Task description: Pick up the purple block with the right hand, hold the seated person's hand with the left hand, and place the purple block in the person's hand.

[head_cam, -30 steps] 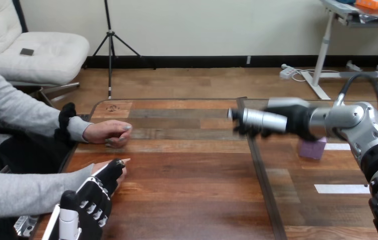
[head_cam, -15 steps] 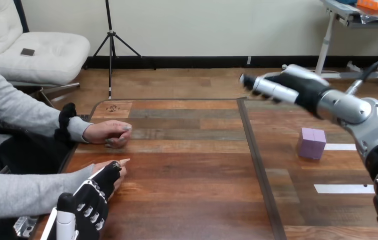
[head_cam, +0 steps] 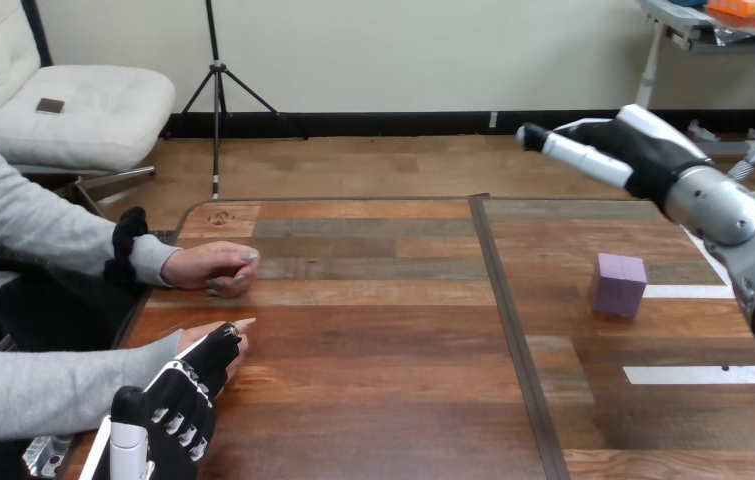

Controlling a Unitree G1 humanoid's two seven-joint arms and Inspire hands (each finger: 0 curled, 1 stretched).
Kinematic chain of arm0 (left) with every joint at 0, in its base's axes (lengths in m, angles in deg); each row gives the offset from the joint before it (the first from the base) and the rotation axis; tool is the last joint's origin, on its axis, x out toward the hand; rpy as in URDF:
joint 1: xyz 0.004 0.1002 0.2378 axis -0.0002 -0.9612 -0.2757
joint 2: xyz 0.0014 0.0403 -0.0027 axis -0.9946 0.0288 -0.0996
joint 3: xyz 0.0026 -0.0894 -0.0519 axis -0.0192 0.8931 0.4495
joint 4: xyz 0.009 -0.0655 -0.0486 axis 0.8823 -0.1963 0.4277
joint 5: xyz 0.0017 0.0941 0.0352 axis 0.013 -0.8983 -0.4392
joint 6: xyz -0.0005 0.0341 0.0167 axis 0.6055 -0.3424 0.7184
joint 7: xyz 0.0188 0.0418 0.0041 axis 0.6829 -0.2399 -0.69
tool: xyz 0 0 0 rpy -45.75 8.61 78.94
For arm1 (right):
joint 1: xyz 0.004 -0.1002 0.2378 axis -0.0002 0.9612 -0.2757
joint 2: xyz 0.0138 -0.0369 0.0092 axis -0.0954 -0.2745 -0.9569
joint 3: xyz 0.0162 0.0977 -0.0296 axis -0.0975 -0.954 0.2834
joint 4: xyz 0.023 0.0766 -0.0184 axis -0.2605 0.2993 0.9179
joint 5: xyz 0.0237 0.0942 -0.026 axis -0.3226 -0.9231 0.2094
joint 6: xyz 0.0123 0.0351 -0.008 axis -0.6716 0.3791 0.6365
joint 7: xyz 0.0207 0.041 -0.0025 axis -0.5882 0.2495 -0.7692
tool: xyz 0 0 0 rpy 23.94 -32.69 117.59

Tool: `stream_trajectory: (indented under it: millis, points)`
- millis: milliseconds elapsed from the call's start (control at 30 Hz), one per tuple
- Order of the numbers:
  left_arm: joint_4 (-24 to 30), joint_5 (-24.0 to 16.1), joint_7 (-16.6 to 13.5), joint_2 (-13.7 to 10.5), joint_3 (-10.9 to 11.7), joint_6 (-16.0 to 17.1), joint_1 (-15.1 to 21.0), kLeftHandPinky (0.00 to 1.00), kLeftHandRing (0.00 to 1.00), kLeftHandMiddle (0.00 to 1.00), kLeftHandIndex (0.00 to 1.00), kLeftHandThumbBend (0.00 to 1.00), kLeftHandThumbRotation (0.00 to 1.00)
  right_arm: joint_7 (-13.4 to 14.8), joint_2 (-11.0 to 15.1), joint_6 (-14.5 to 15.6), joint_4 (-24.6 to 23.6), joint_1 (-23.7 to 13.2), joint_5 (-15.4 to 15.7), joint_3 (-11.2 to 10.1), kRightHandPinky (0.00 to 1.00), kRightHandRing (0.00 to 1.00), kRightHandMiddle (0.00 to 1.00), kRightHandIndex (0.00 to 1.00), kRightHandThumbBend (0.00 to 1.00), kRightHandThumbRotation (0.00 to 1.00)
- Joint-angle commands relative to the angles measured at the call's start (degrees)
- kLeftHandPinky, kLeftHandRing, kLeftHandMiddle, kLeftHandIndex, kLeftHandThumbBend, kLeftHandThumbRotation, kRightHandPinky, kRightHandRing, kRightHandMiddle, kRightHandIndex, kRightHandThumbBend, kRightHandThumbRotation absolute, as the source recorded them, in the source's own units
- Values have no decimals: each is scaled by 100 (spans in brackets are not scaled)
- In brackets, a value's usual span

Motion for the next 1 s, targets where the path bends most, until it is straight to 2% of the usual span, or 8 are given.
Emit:
stream_trajectory:
  millis: [0,233,400,633,733,967]
  points:
    - [106,53,101,107,84,18,235,100,94,92,78,82,100,151,114,81,2,-598,64,36,93,94,92,89,81,100]
    - [80,-2,89,124,120,80,224,100,94,91,77,82,100,210,193,77,44,-624,169,64,93,97,97,96,80,100]
    - [80,50,181,103,122,53,211,100,95,91,78,82,100,248,224,107,74,-618,195,34,97,99,99,99,79,100]
    - [105,33,232,110,146,38,175,100,96,92,78,82,100,398,283,339,148,-608,420,175,99,100,100,100,80,100]
    - [71,19,268,110,160,77,190,100,97,92,79,81,100,447,283,457,182,-593,482,209,99,100,100,99,84,100]
    - [93,5,259,128,171,64,171,100,97,92,79,81,100,546,286,650,235,-517,671,363,95,99,99,96,88,100]
